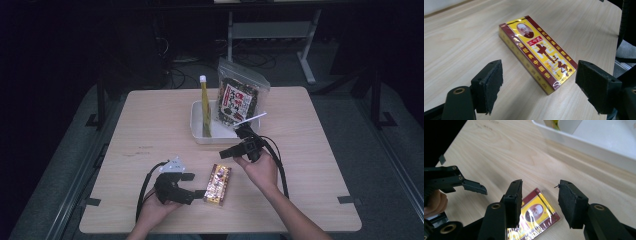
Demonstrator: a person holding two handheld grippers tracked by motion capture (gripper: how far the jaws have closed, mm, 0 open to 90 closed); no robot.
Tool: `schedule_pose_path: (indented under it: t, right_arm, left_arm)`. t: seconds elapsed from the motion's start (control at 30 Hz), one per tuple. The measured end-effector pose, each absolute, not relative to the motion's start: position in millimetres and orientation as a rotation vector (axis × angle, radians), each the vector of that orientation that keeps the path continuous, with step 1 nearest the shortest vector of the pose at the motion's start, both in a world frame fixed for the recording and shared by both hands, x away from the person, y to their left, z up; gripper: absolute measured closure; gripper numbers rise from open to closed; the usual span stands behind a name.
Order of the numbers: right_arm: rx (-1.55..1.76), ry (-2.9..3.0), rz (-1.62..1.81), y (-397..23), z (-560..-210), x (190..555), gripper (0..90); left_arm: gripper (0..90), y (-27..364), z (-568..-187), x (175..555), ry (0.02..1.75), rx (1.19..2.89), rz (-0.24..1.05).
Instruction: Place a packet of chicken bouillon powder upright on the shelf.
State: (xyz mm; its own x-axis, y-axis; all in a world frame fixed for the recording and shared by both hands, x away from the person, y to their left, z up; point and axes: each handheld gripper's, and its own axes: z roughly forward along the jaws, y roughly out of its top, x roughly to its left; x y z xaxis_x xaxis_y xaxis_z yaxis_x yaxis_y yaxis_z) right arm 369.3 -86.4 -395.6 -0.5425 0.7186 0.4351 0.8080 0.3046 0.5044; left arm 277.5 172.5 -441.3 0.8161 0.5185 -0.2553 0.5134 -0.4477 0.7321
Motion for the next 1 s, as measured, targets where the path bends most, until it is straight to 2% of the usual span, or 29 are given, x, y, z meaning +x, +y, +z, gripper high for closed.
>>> schedule_pose_path:
  t: [0.6, 1.0]
  right_arm:
    - [-1.371, -2.452, -0.942, -88, -432, 366, 52.0]
    - [-1.369, -2.46, -0.899, -88, -439, 363, 52.9]
  left_arm:
    - [19.7, 150, -456, 277, 0.748, 2.167, -0.041]
    - [20.1, 141, -462, 277, 0.752, 2.204, -0.065]
